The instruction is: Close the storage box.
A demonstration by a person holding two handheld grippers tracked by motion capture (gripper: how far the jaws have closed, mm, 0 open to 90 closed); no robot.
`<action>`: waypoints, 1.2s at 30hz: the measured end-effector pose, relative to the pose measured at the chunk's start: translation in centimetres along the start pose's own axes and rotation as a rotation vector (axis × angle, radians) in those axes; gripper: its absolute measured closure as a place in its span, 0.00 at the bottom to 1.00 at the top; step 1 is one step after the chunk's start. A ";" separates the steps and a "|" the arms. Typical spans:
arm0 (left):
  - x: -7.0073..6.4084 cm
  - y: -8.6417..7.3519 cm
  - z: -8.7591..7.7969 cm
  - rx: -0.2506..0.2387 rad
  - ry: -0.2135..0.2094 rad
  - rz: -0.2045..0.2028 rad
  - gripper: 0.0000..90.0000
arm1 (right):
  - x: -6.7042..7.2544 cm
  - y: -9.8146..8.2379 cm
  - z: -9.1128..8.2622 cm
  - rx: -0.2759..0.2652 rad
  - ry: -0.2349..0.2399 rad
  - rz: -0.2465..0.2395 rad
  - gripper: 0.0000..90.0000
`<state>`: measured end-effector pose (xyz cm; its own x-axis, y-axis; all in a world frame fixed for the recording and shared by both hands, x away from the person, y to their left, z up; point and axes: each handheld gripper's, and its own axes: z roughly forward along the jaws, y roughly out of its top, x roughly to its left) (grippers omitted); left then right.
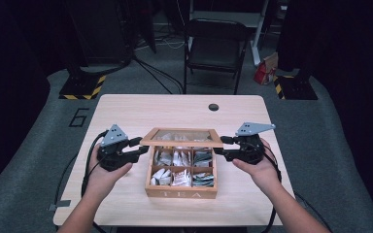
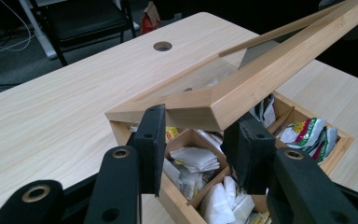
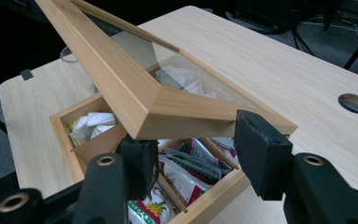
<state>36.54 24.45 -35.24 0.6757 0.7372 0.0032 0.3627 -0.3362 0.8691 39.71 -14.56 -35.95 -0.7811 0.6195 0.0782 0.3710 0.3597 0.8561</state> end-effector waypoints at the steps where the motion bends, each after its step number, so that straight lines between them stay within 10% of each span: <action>1: 0.0 -0.1 0.0 0.004 -0.001 -0.001 0.66 | 0.0 -0.2 0.0 0.001 0.006 0.000 0.55; 36: -1.3 -3.8 0.0 0.017 -0.025 -0.005 0.66 | 1.9 -3.7 -0.2 0.014 0.021 0.027 0.54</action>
<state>34.31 24.75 -38.53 0.6894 0.7242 -0.0137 0.3771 -0.3427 0.8605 36.74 -14.83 -38.85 -0.7808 0.6146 0.1119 0.3991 0.3529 0.8463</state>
